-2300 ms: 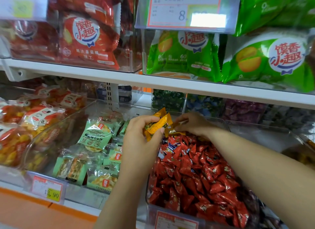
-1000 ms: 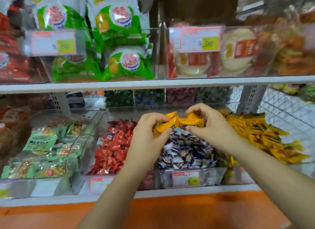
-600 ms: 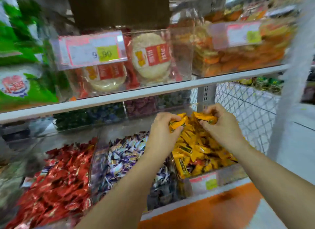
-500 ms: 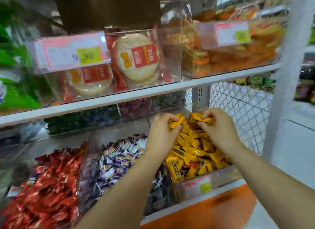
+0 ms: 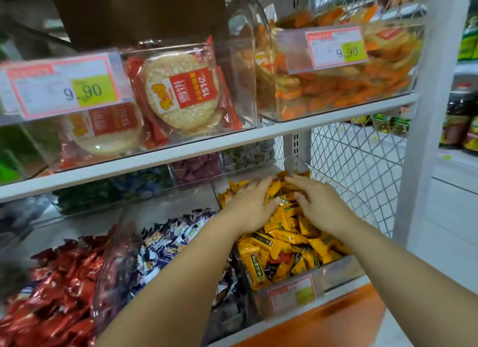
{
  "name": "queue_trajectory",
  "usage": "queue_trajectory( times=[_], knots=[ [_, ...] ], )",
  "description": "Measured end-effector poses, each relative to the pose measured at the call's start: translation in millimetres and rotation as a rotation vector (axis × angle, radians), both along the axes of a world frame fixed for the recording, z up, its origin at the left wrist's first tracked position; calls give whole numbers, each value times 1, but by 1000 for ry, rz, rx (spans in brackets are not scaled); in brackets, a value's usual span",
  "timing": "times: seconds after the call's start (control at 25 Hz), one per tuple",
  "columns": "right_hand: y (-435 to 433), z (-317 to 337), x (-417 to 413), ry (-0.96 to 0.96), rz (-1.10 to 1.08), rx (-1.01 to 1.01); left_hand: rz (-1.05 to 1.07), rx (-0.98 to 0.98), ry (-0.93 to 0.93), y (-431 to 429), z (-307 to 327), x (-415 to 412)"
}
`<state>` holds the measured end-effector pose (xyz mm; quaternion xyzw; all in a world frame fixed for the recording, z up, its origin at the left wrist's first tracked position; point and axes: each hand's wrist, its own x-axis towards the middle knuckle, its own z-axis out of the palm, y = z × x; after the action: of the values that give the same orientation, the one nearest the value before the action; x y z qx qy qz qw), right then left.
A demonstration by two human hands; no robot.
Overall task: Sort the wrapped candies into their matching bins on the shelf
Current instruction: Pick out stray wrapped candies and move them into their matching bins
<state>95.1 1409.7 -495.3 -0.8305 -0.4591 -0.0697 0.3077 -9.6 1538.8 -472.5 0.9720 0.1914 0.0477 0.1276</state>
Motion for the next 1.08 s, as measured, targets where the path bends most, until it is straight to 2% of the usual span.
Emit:
queue_trajectory(
  times=[0.12, 0.36, 0.48, 0.64, 0.84, 0.96, 1.08],
  knots=[
    [-5, 14, -25, 50, 39, 132, -5, -36, -149, 3, 2, -31],
    [35, 37, -107, 101, 204, 185, 70, -45, -428, 22, 9, -137],
    [66, 42, -147, 124, 303, 177, 164, -25, -476, 44, 7, -189],
    [112, 36, -191, 177, 415, 96, 325, -38, -487, 88, -2, -253],
    [153, 20, -210, 332, 515, -81, 509, -168, -384, 143, -12, -289],
    [168, 13, -214, 367, 556, -189, 484, -173, -327, 171, -19, -289],
    [174, 11, -214, 360, 545, -199, 420, -133, -220, 189, -24, -275]
  ],
)
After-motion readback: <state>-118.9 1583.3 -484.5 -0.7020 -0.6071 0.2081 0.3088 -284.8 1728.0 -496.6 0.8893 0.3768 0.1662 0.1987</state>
